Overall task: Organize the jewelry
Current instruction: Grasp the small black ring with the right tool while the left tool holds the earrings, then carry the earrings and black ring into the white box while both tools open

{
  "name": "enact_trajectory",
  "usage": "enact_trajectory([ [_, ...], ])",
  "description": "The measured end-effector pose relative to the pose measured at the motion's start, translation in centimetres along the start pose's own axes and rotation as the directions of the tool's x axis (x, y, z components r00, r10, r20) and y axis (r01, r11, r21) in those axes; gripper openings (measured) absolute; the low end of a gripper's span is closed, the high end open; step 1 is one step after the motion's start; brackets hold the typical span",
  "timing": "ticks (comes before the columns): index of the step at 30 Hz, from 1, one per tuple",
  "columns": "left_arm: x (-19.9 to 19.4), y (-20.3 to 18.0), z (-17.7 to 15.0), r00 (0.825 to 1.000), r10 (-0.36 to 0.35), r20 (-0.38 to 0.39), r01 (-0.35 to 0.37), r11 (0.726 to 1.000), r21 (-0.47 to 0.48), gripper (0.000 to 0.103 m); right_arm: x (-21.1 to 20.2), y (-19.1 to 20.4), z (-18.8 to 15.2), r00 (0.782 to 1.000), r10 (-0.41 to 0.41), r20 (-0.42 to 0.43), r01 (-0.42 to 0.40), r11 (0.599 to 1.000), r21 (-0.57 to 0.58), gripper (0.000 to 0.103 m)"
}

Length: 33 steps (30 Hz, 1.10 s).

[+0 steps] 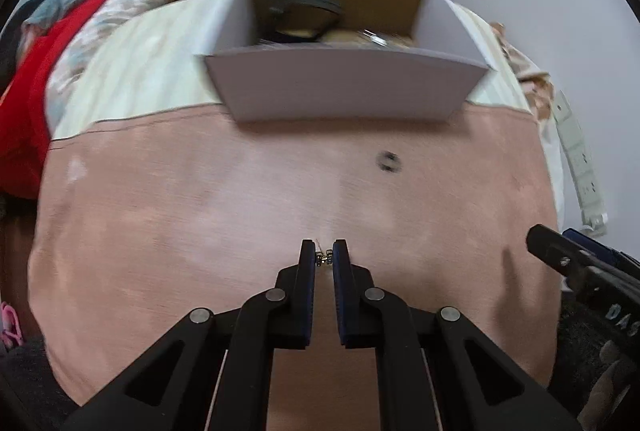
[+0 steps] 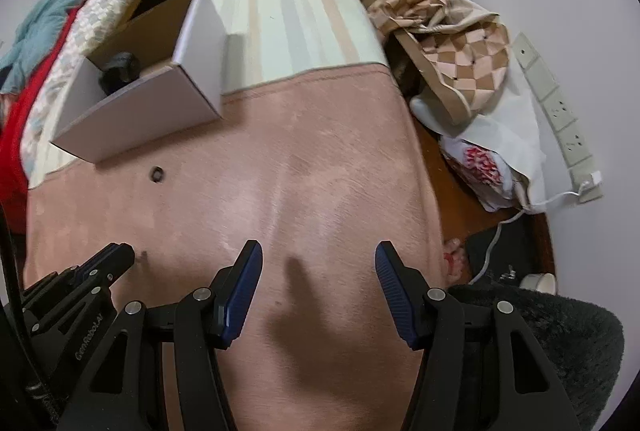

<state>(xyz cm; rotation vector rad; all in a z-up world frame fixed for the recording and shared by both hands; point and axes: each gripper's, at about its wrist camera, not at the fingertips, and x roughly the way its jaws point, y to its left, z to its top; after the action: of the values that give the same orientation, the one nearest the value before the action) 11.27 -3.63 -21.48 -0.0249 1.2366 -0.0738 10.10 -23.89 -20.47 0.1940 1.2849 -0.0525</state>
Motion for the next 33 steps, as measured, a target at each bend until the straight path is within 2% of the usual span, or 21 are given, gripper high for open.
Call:
enact_trajectory([
  [5,-0.4,4.7,0.6,0.998,0.061,0.007,-0.060,0.996,-0.068,0.006,0.4,3.1,1.1,0.989,0.147,0.020,-0.146,0.989,-0.038,0.061],
  [8,-0.3,7.3,0.6,0.996,0.087,0.003,-0.086,0.990,-0.108,0.006,1.4,5.8,1.9,0.984,0.173,0.035,-0.170,0.982,-0.089,0.061],
  [11,0.0,8.7,0.6,0.995,0.098,-0.004,-0.097,0.986,-0.135,0.006,2.6,8.1,2.5,0.984,0.172,0.039,-0.166,0.977,-0.132,0.060],
  [16,0.4,10.0,0.4,0.995,0.095,-0.014,-0.096,0.984,-0.153,0.006,4.7,11.3,3.1,0.991,0.122,0.050,-0.108,0.971,-0.215,0.054],
  [19,0.7,10.1,0.9,0.996,0.090,-0.017,-0.092,0.983,-0.157,0.006,5.8,12.0,2.9,0.996,0.076,0.052,-0.061,0.966,-0.250,0.040],
  [20,0.7,10.2,0.9,0.996,0.089,-0.017,-0.091,0.983,-0.157,0.006,5.9,12.4,2.7,0.996,0.071,0.060,-0.053,0.961,-0.271,0.029],
  [21,0.7,10.2,1.0,0.996,0.089,-0.015,-0.090,0.983,-0.157,0.006,5.9,12.5,2.6,0.995,0.057,0.077,-0.033,0.958,-0.286,0.025],
  [22,0.7,10.2,1.0,0.996,0.087,-0.013,-0.088,0.984,-0.157,0.006,6.0,12.5,2.5,0.995,0.063,0.077,-0.039,0.957,-0.288,0.012],
  [26,-0.4,9.8,1.6,0.998,0.063,0.008,-0.061,0.986,-0.155,0.006,5.4,11.4,2.7,0.991,0.110,0.074,-0.088,0.964,-0.249,0.012],
  [33,-4.2,7.5,4.7,0.996,-0.015,0.090,0.027,0.992,-0.125,0.006,-0.2,7.9,4.0,0.958,0.247,0.146,-0.227,0.963,-0.143,0.012],
])
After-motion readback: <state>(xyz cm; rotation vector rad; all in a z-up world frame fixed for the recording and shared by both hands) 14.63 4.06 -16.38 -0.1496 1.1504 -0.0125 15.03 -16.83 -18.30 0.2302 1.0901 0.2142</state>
